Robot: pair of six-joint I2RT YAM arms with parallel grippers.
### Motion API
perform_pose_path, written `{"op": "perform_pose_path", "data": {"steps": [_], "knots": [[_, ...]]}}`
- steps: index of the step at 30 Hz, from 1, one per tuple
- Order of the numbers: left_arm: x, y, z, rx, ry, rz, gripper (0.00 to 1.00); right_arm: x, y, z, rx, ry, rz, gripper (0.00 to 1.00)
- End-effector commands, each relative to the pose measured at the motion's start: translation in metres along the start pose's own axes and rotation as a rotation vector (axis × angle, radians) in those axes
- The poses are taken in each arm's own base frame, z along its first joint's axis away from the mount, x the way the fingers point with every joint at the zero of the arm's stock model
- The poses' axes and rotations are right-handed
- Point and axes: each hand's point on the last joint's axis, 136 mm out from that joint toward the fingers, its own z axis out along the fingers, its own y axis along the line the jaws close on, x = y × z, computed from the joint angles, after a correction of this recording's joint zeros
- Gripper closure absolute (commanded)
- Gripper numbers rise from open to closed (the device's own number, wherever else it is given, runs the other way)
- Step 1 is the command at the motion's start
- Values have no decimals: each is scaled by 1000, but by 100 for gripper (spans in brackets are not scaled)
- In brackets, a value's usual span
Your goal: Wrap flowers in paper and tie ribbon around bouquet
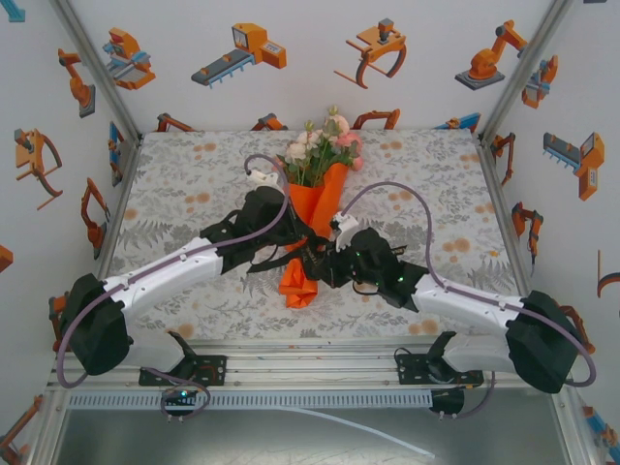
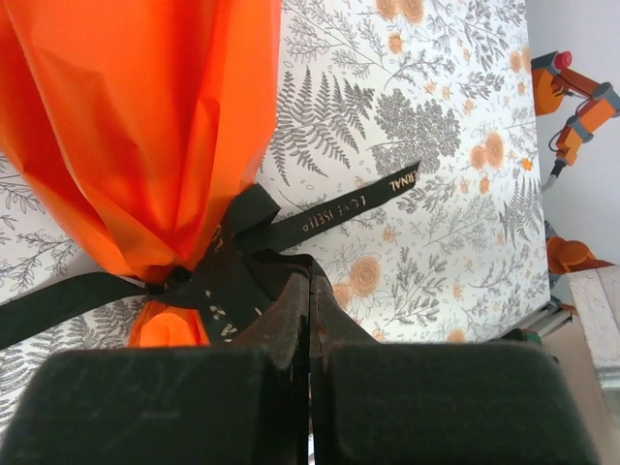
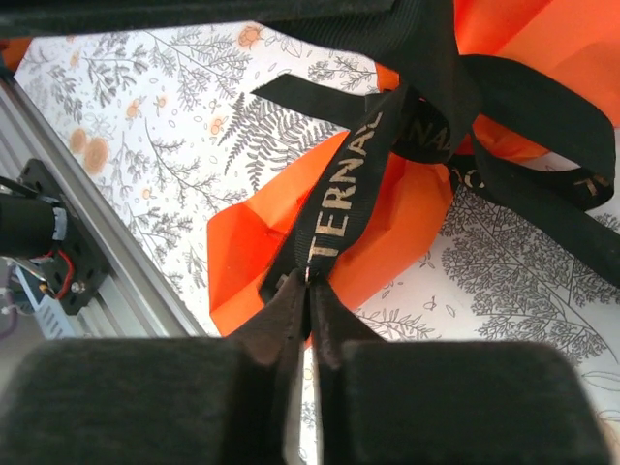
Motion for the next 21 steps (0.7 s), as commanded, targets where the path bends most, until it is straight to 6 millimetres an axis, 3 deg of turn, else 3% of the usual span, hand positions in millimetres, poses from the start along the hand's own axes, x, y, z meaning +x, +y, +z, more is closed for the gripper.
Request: {"op": "perform_pose_path", "data": {"steps": [1, 15, 19, 21], "knots": [[-22, -3, -12, 5, -52, 13, 100, -23, 6, -14, 19, -66, -56, 100], [-19, 8, -13, -6, -40, 3, 100, -96, 65, -31, -133, -175, -244, 100], [-20, 8, -14, -3, -45, 1, 100, -86, 96, -34, -306, -113, -312, 100], [-22, 8, -15, 0, -49, -2, 100, -79, 98, -32, -333, -82, -313, 100]]}}
